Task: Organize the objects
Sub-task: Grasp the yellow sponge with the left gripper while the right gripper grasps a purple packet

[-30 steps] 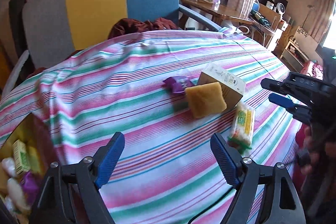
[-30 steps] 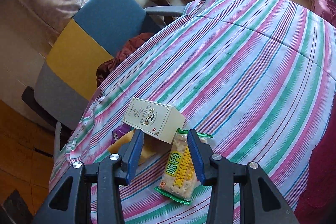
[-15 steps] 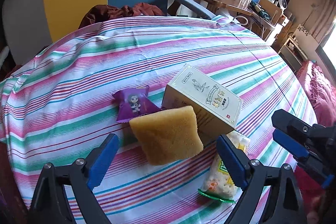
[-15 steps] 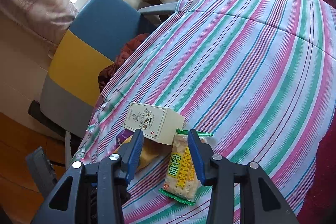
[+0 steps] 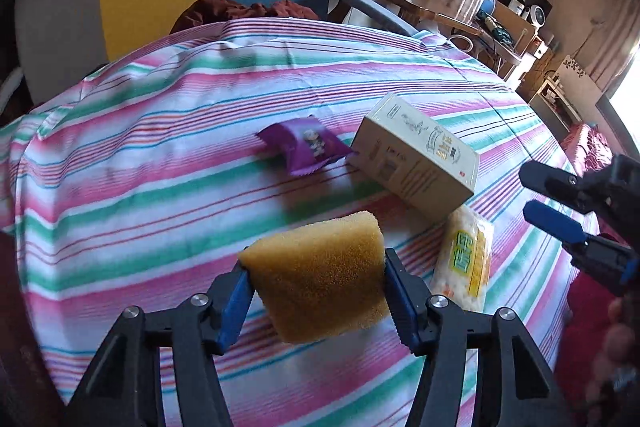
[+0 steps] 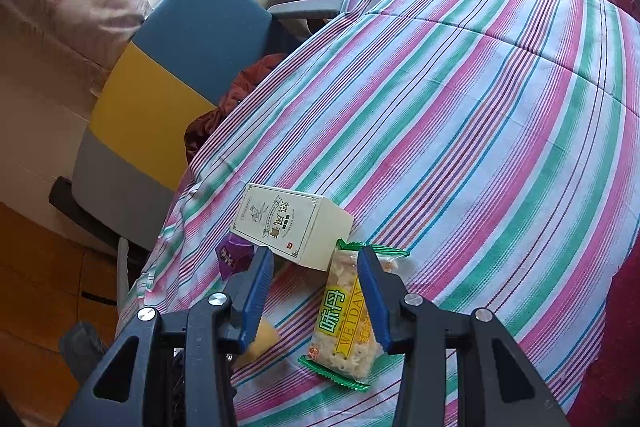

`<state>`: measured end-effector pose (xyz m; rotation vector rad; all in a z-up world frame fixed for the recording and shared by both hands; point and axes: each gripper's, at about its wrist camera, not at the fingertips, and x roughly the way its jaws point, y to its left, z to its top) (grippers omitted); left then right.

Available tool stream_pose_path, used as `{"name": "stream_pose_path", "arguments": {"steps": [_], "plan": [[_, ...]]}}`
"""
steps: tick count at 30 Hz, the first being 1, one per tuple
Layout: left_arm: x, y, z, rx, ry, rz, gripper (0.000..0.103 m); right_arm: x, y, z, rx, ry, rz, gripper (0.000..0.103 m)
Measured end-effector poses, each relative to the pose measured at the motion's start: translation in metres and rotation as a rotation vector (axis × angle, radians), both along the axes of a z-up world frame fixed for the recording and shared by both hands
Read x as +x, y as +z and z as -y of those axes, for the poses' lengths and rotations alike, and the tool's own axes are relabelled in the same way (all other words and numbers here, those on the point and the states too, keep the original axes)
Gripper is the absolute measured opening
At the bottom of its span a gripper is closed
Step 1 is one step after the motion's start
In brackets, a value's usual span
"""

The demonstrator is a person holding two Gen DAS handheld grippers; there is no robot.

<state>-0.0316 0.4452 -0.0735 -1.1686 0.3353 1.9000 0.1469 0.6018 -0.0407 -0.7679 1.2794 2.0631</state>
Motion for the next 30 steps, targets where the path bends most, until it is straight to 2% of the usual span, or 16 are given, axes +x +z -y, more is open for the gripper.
{"name": "stream_pose_path", "arguments": {"steps": [9,13,21,26,30], "plan": [[0.024,0.000,0.088,0.027,0.041,-0.025,0.061,-0.012,-0.004,0.007,0.019,0.049,0.059,0.044],[0.032,0.000,0.105,0.038,0.034,-0.041,0.060,-0.021,-0.004,0.013,0.038,0.091,0.078,0.044],[0.029,0.000,0.115,0.057,0.035,-0.016,0.059,-0.073,0.007,0.058,0.158,0.373,0.130,0.044],[0.026,-0.002,0.118,0.078,0.041,0.009,0.059,-0.125,0.017,0.073,0.268,0.526,0.221,0.044],[0.023,-0.003,0.119,0.092,0.046,0.027,0.059,-0.179,0.014,0.071,0.351,0.627,0.346,0.044]]}}
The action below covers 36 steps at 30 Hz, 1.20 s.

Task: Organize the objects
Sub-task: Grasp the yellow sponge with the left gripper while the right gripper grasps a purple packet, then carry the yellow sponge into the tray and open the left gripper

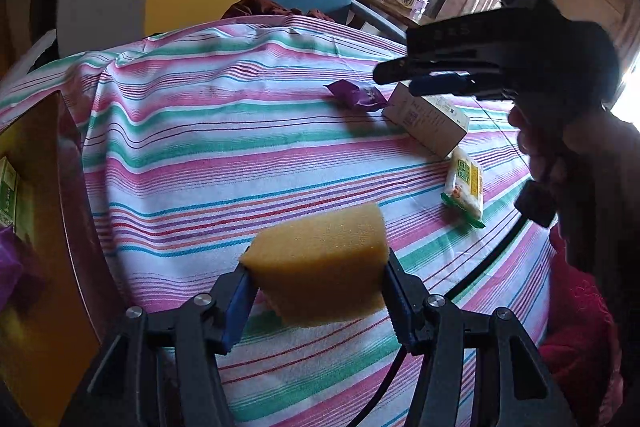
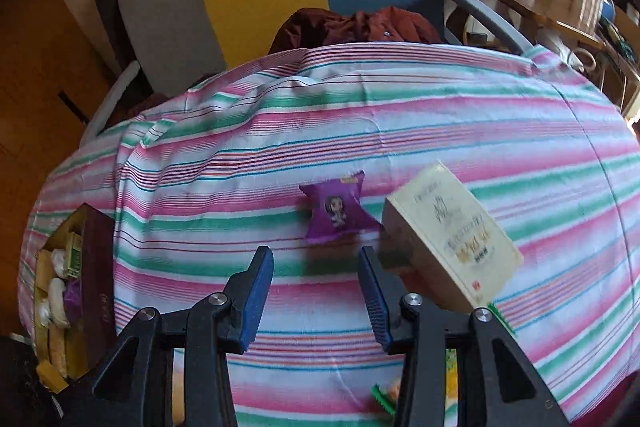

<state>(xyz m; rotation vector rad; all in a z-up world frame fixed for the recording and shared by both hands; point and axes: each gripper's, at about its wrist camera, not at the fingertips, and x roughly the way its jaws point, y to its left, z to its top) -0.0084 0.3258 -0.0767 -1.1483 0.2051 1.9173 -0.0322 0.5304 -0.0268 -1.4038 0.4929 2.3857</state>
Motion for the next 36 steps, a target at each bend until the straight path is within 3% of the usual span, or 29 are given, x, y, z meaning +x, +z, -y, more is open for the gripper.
{"name": "stream_pose_path", "arguments": {"steps": [6,10,13,22,27,31,36], "plan": [[-0.003,-0.001,0.002,0.014,-0.002,0.013,0.059,-0.060,-0.031,-0.015,0.098,0.061,0.226,0.044],[-0.003,-0.001,0.001,0.015,-0.010,0.009,0.059,-0.073,-0.058,-0.019,0.093,0.095,0.350,0.040],[-0.002,-0.001,0.001,0.017,-0.014,0.005,0.059,-0.068,-0.060,-0.011,0.102,0.114,0.326,0.034],[-0.001,0.000,0.002,0.021,-0.008,0.007,0.059,-0.002,-0.064,0.033,-0.008,0.194,0.225,0.034],[0.006,0.005,0.006,0.006,-0.012,-0.023,0.059,0.045,-0.064,0.035,-0.074,0.138,0.184,0.033],[0.012,0.012,0.014,0.004,-0.007,-0.044,0.059,0.073,-0.063,0.033,-0.071,0.068,0.147,0.032],[0.016,0.028,0.027,0.008,0.020,-0.106,0.059,0.077,-0.061,0.036,-0.050,0.055,0.130,0.033]]}}
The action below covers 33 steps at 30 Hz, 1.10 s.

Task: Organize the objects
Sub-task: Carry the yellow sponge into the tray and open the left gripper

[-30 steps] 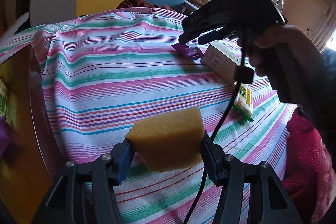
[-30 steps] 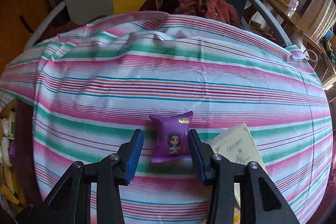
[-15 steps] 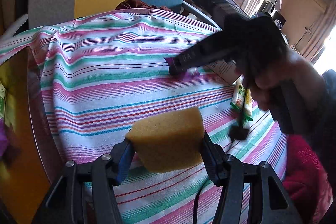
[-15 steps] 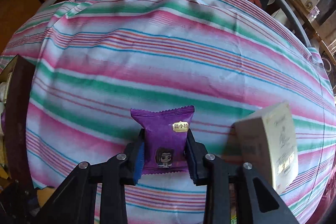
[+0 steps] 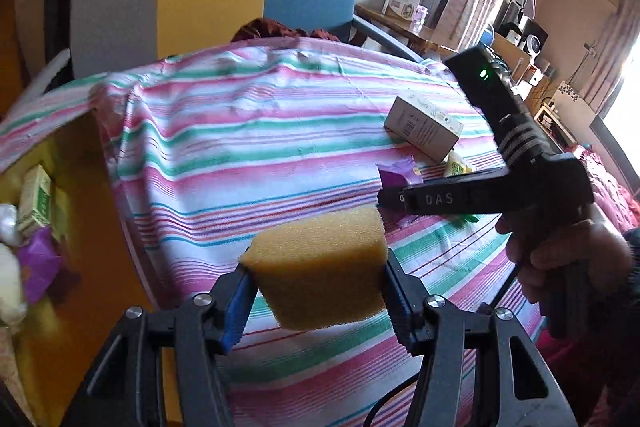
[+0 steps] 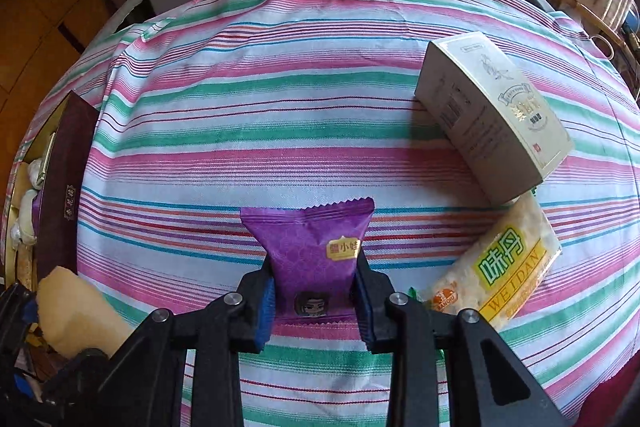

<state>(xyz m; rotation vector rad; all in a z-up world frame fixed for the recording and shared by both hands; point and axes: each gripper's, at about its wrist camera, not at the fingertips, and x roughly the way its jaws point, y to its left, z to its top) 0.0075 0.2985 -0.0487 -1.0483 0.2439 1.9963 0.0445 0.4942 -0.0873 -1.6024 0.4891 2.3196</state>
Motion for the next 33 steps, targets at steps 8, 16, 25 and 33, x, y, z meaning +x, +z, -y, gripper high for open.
{"name": "stream_pose_path", "arguments": {"steps": [8,16,25,33], "plan": [[0.006,0.029,0.031,0.027,0.055,-0.084,0.059,-0.001,0.002,0.004,0.044,0.021,-0.009,0.033],[0.005,0.046,0.064,0.047,0.118,-0.127,0.059,-0.003,0.000,0.006,0.044,0.026,-0.023,0.034],[-0.005,0.048,0.103,0.038,0.215,-0.144,0.059,-0.007,-0.001,0.013,0.082,0.051,-0.025,0.035],[-0.017,0.040,0.137,0.029,0.294,-0.123,0.059,-0.010,-0.004,0.018,0.106,0.060,-0.025,0.035]]}}
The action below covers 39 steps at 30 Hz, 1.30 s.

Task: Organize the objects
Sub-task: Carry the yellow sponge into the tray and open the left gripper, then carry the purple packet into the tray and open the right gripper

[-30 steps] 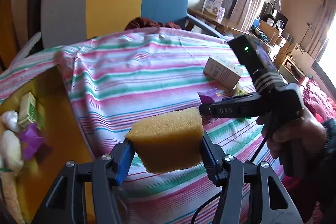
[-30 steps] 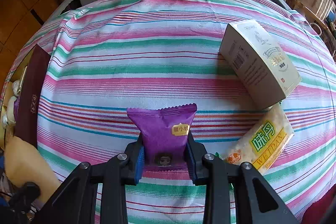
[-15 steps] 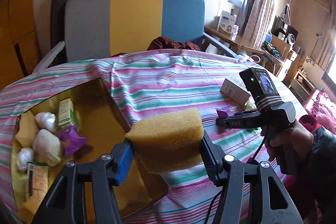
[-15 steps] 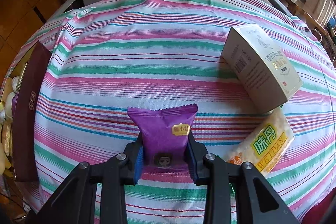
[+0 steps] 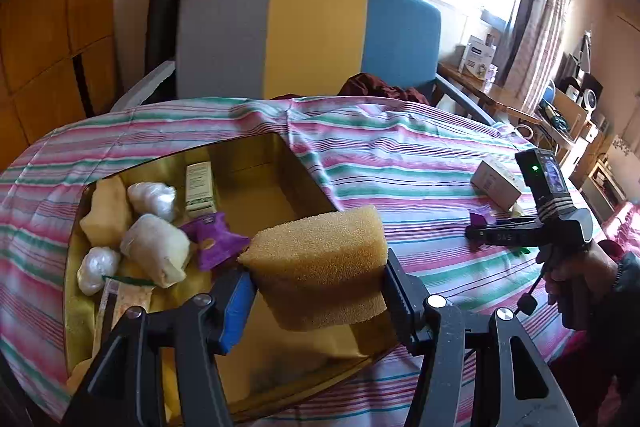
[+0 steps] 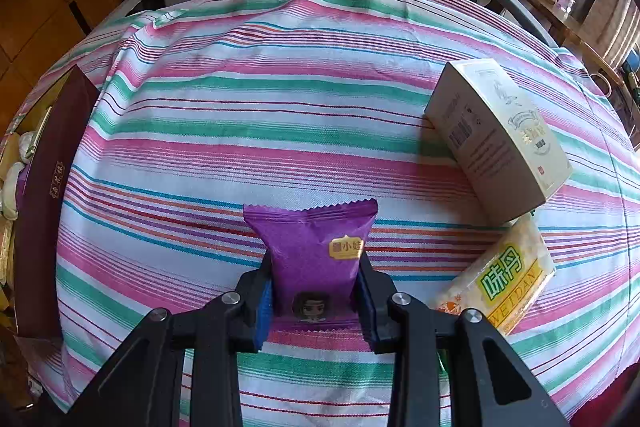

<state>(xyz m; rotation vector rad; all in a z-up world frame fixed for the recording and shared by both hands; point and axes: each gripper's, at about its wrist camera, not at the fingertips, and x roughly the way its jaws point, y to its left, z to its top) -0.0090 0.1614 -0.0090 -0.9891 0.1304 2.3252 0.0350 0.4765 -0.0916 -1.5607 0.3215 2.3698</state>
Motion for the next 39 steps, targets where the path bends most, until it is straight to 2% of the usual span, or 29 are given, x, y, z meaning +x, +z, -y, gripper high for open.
{"name": "stream_pose_path", "arguments": {"steps": [8,12,17,23,34,39], "plan": [[-0.028,-0.004,0.083,0.055,0.165,0.060,0.059,-0.003,-0.002,0.003,0.016,0.009,0.006,0.035],[-0.027,-0.012,0.107,0.031,0.165,0.073,0.059,-0.003,0.000,0.005,0.026,0.013,0.009,0.035],[-0.020,-0.028,0.095,-0.027,0.117,0.105,0.059,-0.004,-0.001,0.005,0.031,0.017,0.010,0.035],[-0.019,-0.049,0.086,-0.115,0.105,0.144,0.060,-0.005,-0.001,0.007,0.036,0.019,0.012,0.035],[-0.019,-0.051,0.084,-0.134,0.116,0.124,0.073,-0.006,-0.001,0.007,0.041,0.021,0.013,0.035],[-0.018,-0.046,0.083,-0.128,0.132,0.096,0.075,-0.006,-0.001,0.007,0.041,0.031,0.013,0.035]]}}
